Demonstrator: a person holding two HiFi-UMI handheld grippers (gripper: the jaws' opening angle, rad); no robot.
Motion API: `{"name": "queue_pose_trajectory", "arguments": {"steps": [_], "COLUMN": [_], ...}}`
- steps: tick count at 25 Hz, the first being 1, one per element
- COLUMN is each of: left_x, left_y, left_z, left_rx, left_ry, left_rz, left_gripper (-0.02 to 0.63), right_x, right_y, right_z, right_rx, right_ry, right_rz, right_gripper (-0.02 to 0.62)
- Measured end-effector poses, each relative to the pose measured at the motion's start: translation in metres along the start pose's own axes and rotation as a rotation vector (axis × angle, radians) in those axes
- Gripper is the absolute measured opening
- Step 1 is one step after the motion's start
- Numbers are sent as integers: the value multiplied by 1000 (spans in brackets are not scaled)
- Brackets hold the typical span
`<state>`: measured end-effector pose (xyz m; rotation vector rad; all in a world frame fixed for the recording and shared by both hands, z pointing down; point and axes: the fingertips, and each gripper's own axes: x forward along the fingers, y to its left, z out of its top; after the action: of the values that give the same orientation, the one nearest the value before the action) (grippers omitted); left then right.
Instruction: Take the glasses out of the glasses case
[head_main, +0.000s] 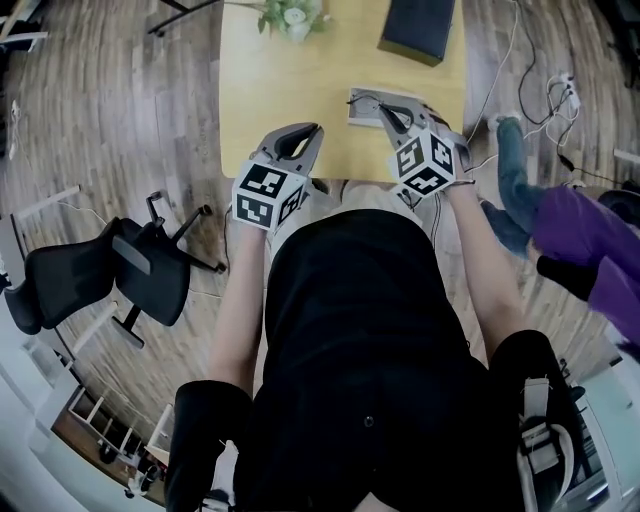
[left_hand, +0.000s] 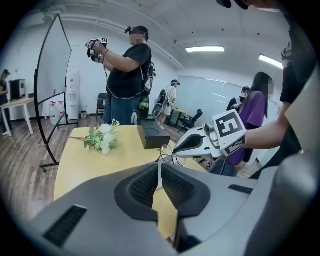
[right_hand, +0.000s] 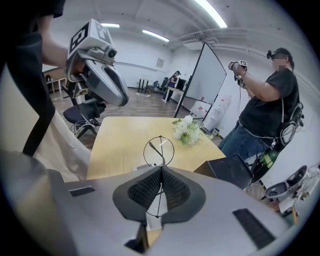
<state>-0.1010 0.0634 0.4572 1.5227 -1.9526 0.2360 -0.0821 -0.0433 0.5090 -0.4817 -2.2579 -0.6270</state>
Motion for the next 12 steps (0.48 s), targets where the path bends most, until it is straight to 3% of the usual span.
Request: {"name": "queue_pose_trajectory", "arguments": {"steps": [12], "left_x": [-1], "left_y": [1], "left_z": [72], "left_rx": [61], "left_ry": [-137], "left_rz": [-6], "left_gripper": [40], "right_x": [-82], "right_y": [-66], "right_z": [84], "right_rx": [37], "right_ry": [-222], "right_rz": [-215], "right_gripper": [25]}}
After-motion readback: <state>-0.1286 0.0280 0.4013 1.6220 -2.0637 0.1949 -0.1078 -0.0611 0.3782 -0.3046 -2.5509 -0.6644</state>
